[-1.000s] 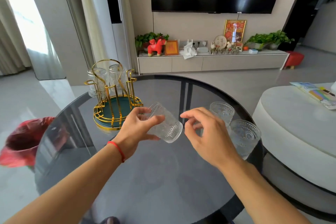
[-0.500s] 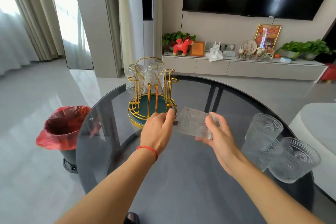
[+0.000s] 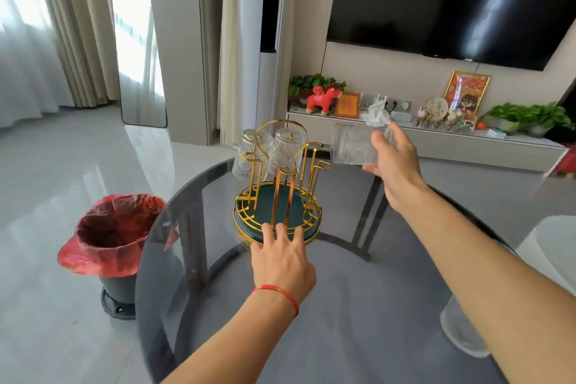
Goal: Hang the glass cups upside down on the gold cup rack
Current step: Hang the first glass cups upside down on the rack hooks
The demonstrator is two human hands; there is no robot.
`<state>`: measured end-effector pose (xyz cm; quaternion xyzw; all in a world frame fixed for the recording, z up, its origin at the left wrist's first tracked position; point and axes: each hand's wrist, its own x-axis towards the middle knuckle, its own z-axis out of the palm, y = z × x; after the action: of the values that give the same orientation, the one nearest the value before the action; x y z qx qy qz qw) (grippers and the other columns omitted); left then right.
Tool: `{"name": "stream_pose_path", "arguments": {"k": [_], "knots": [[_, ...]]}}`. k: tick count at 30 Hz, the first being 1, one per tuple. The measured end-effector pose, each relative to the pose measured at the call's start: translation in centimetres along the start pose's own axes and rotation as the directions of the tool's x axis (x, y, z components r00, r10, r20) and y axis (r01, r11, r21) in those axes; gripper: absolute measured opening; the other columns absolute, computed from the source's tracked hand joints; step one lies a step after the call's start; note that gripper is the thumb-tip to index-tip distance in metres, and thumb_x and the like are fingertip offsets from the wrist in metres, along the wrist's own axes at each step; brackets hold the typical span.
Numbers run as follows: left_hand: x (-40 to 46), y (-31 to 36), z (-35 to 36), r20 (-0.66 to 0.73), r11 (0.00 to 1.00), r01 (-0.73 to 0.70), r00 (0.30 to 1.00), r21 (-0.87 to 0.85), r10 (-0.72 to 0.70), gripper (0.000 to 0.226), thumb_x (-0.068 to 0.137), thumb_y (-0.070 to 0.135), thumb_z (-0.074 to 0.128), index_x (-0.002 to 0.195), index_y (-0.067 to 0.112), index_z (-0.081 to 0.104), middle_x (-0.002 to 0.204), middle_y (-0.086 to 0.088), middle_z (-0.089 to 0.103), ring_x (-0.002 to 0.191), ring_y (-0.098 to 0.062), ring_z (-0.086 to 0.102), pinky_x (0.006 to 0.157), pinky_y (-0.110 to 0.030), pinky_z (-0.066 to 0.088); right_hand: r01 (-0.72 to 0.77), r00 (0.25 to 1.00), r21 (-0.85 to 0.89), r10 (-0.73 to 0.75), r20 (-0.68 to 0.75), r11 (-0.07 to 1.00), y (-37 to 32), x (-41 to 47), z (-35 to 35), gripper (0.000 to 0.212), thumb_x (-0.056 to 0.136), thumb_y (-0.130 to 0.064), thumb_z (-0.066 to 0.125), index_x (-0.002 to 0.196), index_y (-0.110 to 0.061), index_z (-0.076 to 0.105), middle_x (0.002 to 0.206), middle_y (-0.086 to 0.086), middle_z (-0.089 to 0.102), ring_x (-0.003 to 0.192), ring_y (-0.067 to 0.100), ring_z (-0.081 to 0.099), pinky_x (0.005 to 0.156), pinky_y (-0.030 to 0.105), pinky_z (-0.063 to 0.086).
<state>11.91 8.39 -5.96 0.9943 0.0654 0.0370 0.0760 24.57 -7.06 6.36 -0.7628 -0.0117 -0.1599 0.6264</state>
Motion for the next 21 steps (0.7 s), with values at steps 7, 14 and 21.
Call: {"name": "stream_pose_path", "arguments": {"k": [7, 14, 21], "knots": [[0.0, -0.5, -0.5, 0.034, 1.0, -0.02, 0.999, -0.019, 0.02, 0.07, 0.096, 0.039, 0.054, 0.158, 0.023, 0.026, 0.163, -0.014, 0.03, 0.151, -0.041, 0.016, 0.113, -0.057, 0.036, 0.13, 0.986, -0.232, -0.101, 0.131, 0.964, -1.7, 4.1, 3.4, 0.062, 0.102, -0.033, 0.054, 0.162, -0.028, 0.037, 0.172, 0.0, 0.032, 0.153, 0.028, 0.039, 0.117, 0.052, 0.045], [0.0, -0.8, -0.5, 0.056, 0.997, -0.043, 0.997, -0.058, 0.046, 0.074, 0.096, 0.038, 0.054, 0.159, 0.019, 0.021, 0.165, -0.015, 0.023, 0.153, -0.042, 0.009, 0.114, -0.055, 0.038, 0.138, 0.979, -0.374, -0.068, 0.194, 0.917, -1.6, 4.0, 4.7, 0.062, 0.091, -0.04, 0.068, 0.147, -0.018, 0.053, 0.151, 0.008, 0.055, 0.136, 0.029, 0.055, 0.106, 0.052, 0.053], [0.1, -0.9, -0.4, 0.069, 0.997, -0.044, 0.996, -0.065, 0.048, 0.074, 0.097, 0.038, 0.054, 0.16, 0.02, 0.019, 0.167, -0.015, 0.02, 0.154, -0.041, 0.007, 0.114, -0.055, 0.038, 0.326, 0.916, -0.485, -0.143, 0.376, 0.812, -1.2, 3.8, 5.7, 0.056, 0.091, -0.034, 0.075, 0.144, -0.019, 0.061, 0.152, 0.005, 0.059, 0.142, 0.027, 0.052, 0.111, 0.038, 0.041]]}}
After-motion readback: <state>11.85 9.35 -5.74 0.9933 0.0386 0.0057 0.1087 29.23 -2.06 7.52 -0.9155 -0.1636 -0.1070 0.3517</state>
